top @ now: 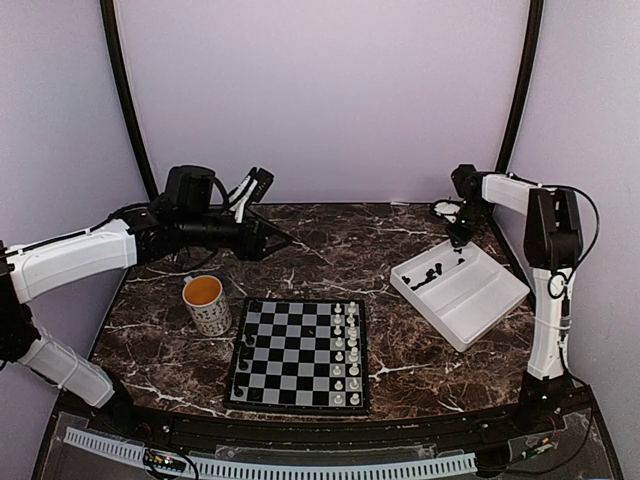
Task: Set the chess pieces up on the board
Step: Pick up the pawn from the storage box.
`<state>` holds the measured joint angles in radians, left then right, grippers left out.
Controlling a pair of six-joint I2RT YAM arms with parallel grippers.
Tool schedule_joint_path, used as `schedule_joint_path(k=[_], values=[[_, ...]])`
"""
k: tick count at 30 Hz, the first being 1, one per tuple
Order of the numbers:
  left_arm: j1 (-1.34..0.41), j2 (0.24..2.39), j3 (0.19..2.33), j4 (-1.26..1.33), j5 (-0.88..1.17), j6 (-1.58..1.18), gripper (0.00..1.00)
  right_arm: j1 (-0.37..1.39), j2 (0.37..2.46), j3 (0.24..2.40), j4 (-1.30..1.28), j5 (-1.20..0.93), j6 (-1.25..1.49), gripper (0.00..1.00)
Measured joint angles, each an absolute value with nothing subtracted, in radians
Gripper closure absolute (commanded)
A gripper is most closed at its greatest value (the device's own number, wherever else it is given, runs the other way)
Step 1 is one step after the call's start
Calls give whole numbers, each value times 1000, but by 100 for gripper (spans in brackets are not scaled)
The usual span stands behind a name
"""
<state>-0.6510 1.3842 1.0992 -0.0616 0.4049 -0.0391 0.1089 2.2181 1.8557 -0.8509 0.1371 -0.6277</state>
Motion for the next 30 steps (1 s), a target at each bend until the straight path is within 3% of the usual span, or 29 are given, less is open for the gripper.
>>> schedule_joint_path(k=[22,30], values=[[-651,1422,1110,-62,416,-43,44,45,2281,1870,-910,62,-632,66],[-651,1422,1110,-62,415,-49,44,45,2318,1933,-919,22,-632,69]])
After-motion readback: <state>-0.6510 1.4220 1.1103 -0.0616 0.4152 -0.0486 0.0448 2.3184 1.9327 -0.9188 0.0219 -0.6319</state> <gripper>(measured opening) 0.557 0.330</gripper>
